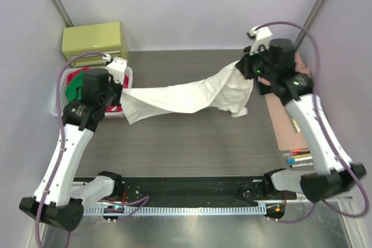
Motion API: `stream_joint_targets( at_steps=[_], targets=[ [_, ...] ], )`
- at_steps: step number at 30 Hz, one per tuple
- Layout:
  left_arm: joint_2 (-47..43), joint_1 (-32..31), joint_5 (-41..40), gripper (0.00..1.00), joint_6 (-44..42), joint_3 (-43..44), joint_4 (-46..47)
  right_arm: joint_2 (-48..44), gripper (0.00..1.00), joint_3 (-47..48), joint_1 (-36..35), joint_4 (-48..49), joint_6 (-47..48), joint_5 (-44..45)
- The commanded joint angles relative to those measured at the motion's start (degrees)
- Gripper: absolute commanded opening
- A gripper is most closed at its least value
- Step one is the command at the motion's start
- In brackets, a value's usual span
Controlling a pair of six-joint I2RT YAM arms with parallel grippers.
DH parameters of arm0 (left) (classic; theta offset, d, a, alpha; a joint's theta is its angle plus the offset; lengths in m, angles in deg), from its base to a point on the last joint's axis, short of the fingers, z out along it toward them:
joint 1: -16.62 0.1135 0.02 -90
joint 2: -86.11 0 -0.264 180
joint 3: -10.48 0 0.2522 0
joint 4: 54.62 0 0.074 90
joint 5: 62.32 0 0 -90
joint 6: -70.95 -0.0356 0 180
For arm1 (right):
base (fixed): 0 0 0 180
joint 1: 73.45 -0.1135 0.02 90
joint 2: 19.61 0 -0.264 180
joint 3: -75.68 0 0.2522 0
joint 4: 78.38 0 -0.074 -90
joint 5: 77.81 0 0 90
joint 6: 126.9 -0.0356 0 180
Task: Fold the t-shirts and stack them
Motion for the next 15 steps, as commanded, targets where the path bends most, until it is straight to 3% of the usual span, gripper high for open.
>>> stream_joint_targets(
  at_steps=[1, 3, 7, 15],
  targets=[
    [-10.4, -0.1, -0.7, 0.0, -2.1, 7.8, -2.6, -14.6, 0.01, 9.1, 0.3, -11.7, 2.8, 2.0],
    [-13.6, 1.2, 0.2, 0.0, -2.2, 10.2, -4.5, -18.6, 0.01, 11.7, 6.6, -14.6, 3.1, -3.9],
    [-22.2, 7.1, 1.0, 0.0, -3.1, 12.8, -2.9, -32.7, 0.01, 6.6, 11.3, -11.1, 4.1, -8.5],
    [-28.8, 10.7, 5.1, 0.0, -1.5, 12.7, -3.0, -37.3, 0.01, 8.4, 20.2, -11.8, 0.7, -16.3]
  ],
)
